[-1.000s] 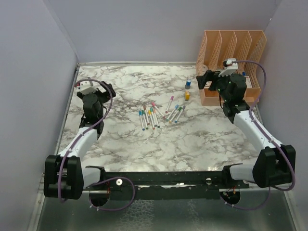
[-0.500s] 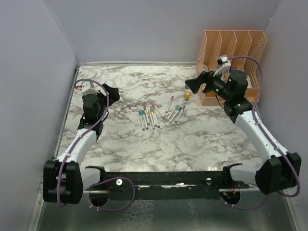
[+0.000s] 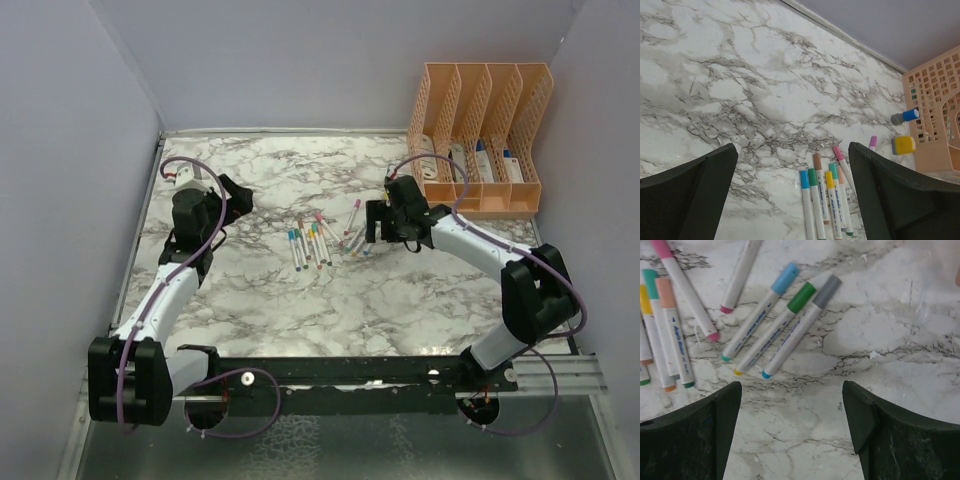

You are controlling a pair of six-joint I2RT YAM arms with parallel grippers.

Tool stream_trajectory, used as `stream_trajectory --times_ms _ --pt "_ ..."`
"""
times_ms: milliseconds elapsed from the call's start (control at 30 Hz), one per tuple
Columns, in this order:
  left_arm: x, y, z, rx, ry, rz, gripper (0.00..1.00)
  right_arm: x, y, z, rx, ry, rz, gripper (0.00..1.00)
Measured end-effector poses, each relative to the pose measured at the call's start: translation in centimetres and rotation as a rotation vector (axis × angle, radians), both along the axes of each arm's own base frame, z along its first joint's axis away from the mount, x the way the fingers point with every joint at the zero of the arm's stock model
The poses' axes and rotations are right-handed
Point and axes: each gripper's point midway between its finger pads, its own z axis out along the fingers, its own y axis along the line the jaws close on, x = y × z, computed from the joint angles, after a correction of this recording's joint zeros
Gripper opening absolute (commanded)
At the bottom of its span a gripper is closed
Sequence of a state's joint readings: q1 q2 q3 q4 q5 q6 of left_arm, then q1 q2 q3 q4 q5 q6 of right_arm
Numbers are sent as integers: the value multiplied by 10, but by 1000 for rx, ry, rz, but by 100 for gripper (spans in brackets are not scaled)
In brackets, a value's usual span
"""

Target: Open the pen caps

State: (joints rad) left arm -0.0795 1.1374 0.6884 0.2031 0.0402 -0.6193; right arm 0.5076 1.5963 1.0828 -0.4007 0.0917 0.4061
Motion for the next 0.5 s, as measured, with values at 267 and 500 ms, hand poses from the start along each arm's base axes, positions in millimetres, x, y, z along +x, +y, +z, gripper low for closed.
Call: stream_trajectory --times_ms 267,500 --pt "-11 -3 -4 -2 0 -23 95 -10 -15 -23 -33 45 -81 65" --pt "-12 -4 -2 -2 -6 -30 94 -8 -15 -41 -53 81 -88 63"
